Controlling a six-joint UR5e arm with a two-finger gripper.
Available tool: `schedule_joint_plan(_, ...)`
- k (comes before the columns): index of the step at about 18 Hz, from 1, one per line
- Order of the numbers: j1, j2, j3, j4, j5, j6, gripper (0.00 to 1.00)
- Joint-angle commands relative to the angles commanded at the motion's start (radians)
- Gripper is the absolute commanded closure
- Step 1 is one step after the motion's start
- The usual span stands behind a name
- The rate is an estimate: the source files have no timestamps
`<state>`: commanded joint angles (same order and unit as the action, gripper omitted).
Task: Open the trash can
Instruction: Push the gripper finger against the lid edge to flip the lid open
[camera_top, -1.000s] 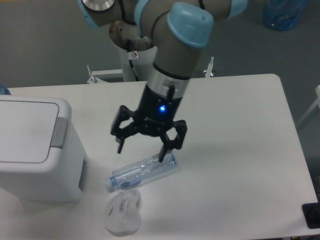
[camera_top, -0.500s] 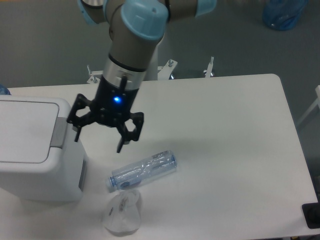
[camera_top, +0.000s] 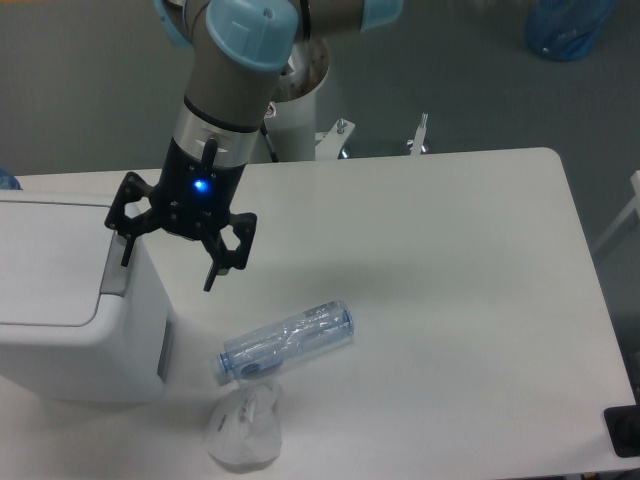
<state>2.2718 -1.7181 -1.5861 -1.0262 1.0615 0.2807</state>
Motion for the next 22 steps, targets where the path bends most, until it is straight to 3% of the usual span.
schedule_joint_plan(22, -0.015, -0.009, -0.002, 0.011, 0.005, -0.017, 0.0)
